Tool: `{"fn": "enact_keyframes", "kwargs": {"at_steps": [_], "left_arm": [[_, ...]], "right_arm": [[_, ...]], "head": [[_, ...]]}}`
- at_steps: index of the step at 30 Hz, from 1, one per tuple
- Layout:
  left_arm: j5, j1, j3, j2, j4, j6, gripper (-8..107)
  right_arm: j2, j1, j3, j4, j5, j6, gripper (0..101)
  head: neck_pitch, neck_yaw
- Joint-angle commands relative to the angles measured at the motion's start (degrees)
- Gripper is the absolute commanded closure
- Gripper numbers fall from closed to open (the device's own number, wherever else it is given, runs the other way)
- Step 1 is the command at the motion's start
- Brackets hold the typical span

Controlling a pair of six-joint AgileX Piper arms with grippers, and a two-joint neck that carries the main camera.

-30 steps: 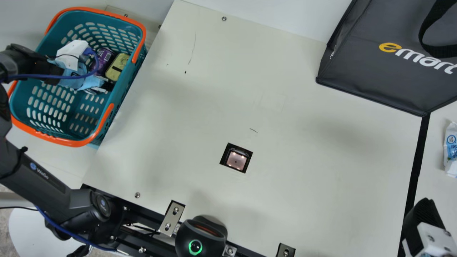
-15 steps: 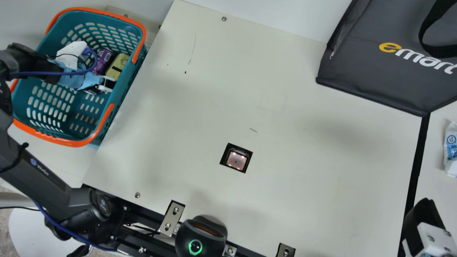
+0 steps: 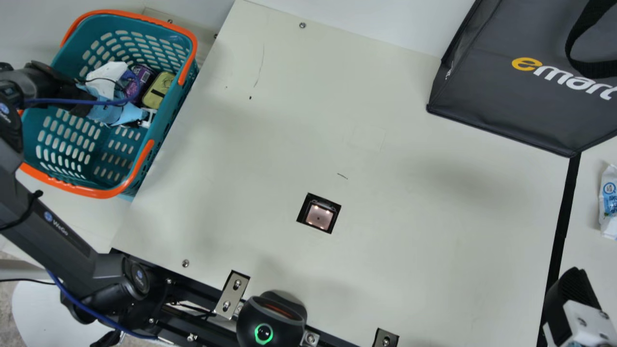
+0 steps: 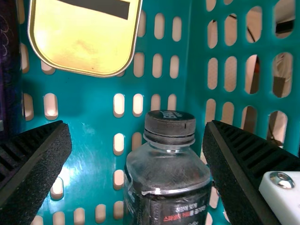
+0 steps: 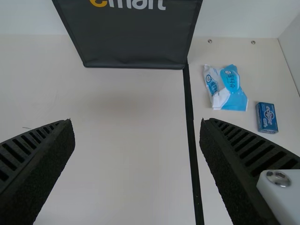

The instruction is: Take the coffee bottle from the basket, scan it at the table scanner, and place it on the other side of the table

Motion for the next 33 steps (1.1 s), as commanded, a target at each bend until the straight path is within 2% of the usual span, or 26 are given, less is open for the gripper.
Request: {"fn": "enact_keyframes", "kwargs": {"at_steps": [1, 16, 33], "left_arm": [[-0.8, -0.2, 0.2, 0.1, 0.2, 0.1, 9], [-6.5, -1.4, 1.0, 0.4, 1.7, 0.7, 9], [-2.3, -0.1, 0.1, 0.4, 0.6, -2.2, 9]], "right_arm": [[0.0, 0.0, 0.0, 0.0, 0.0, 0.0, 6], [0.0, 0.0, 0.0, 0.0, 0.0, 0.0, 6], [0.0, 0.0, 0.0, 0.0, 0.0, 0.0, 6]], "head": [[-1.5, 0.1], [-1.5, 0.1], [-1.5, 0.1]]}}
